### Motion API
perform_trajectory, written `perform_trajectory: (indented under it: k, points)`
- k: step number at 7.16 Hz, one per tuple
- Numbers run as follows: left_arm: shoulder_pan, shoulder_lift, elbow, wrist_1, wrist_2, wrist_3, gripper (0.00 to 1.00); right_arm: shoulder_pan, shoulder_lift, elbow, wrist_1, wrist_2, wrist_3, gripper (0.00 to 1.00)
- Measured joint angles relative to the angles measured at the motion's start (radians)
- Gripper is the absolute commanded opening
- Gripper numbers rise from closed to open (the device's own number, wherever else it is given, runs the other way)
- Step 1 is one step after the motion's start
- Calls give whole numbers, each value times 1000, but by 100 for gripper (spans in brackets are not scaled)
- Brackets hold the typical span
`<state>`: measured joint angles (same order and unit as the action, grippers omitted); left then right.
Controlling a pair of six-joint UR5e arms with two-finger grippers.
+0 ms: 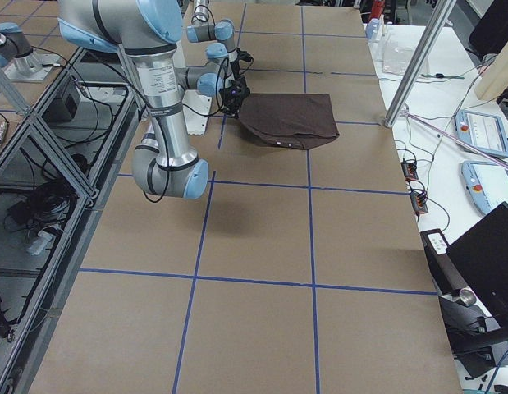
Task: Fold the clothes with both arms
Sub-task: 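Move the left gripper to the shirt's near edge and grasp both near corners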
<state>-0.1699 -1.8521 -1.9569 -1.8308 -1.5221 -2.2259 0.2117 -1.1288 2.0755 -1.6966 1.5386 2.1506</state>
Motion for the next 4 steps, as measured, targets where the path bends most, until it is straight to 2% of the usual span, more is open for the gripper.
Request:
perform_trajectory:
  k: [1, 4]
  points:
    - [4, -4, 1, 7, -14, 4, 77, 0, 0, 0, 0, 0, 0, 0]
    - [7, -11, 4, 11, -21, 8, 74, 0, 0, 0, 0, 0, 0, 0]
